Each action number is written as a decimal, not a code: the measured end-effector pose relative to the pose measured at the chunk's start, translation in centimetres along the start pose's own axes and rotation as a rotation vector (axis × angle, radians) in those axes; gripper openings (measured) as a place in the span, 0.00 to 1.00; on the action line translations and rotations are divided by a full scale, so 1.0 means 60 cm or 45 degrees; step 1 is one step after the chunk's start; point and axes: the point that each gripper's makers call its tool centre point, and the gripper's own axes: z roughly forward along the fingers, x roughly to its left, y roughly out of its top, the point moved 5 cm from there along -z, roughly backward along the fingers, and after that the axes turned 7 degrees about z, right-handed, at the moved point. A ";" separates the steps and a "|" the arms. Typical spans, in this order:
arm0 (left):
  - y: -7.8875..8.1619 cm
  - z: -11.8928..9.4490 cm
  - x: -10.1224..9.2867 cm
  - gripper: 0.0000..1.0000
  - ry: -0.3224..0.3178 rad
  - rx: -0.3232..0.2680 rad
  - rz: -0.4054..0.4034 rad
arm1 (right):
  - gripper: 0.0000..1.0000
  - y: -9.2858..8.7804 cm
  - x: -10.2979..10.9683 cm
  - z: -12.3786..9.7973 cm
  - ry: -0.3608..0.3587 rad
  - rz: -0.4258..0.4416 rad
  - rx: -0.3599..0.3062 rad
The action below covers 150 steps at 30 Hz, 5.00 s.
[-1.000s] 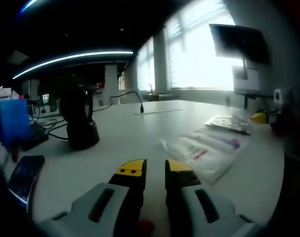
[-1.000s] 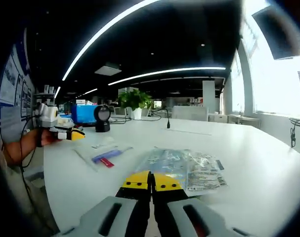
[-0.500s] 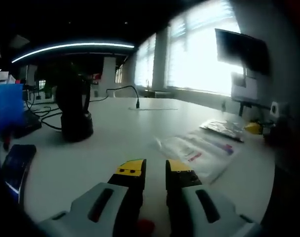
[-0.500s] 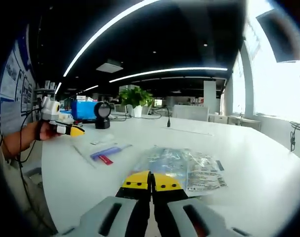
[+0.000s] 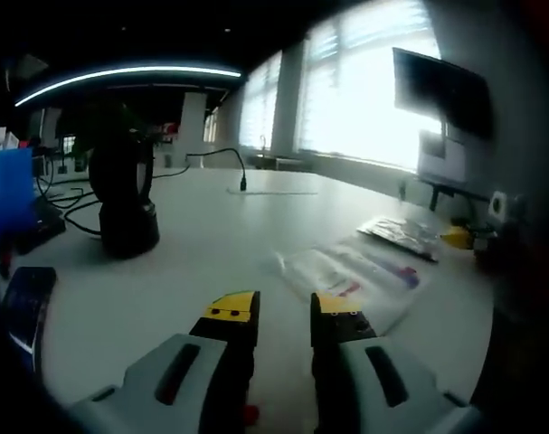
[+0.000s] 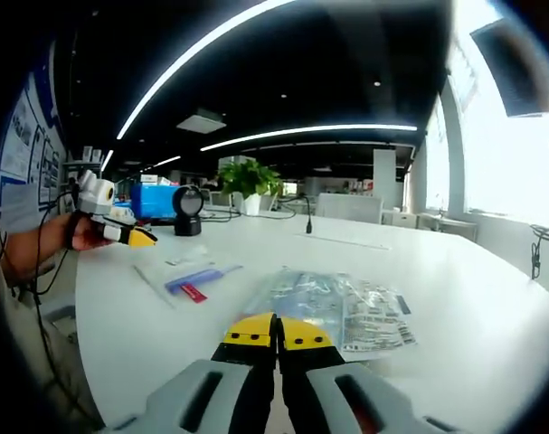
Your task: Clip sheet goods on table flip sheet goods clip sheet goods scan sheet goods put sheet goods back to table
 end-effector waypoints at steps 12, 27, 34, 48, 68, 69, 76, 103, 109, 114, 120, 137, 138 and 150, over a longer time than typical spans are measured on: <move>0.017 0.010 -0.017 0.15 -0.096 0.103 -0.055 | 0.00 0.002 0.004 -0.002 0.008 -0.002 -0.004; -0.001 0.020 -0.020 0.16 -0.179 0.337 -0.344 | 0.00 0.002 -0.007 0.004 0.032 -0.019 -0.009; -0.002 0.023 -0.016 0.16 -0.193 0.383 -0.512 | 0.00 0.002 -0.011 0.004 0.039 -0.026 -0.017; 0.007 0.043 -0.034 0.16 -0.287 0.577 -0.727 | 0.00 0.001 -0.012 0.004 0.044 -0.040 -0.021; 0.010 0.068 -0.052 0.22 -0.218 0.932 -0.619 | 0.00 -0.001 -0.011 0.005 0.035 -0.061 -0.028; 0.011 0.070 -0.051 0.22 -0.206 0.938 -0.619 | 0.00 -0.001 -0.012 0.005 0.038 -0.058 -0.030; 0.014 0.077 -0.050 0.22 -0.179 0.991 -0.611 | 0.00 0.002 -0.011 0.002 0.052 -0.047 -0.048; -0.001 0.066 -0.042 0.00 -0.138 0.946 -0.759 | 0.00 0.003 -0.003 0.003 0.059 -0.078 -0.043; 0.005 0.060 -0.042 0.00 -0.154 0.919 -0.794 | 0.00 0.006 -0.002 0.001 0.048 -0.092 -0.062; 0.013 0.056 -0.049 0.00 -0.168 0.877 -0.809 | 0.00 0.007 0.001 0.004 0.033 -0.123 -0.055; 0.028 0.052 -0.057 0.00 -0.200 0.820 -0.820 | 0.00 0.014 0.007 0.006 0.020 -0.164 -0.072; 0.046 0.048 -0.064 0.00 -0.275 0.698 -0.853 | 0.01 0.019 0.047 0.024 0.021 -0.339 -0.041; 0.047 0.048 -0.064 0.00 -0.280 0.689 -0.857 | 0.02 0.018 0.049 0.025 0.024 -0.339 -0.037; 0.057 0.047 -0.063 0.00 -0.333 0.612 -0.910 | 0.07 0.025 0.092 0.038 0.092 -0.390 -0.022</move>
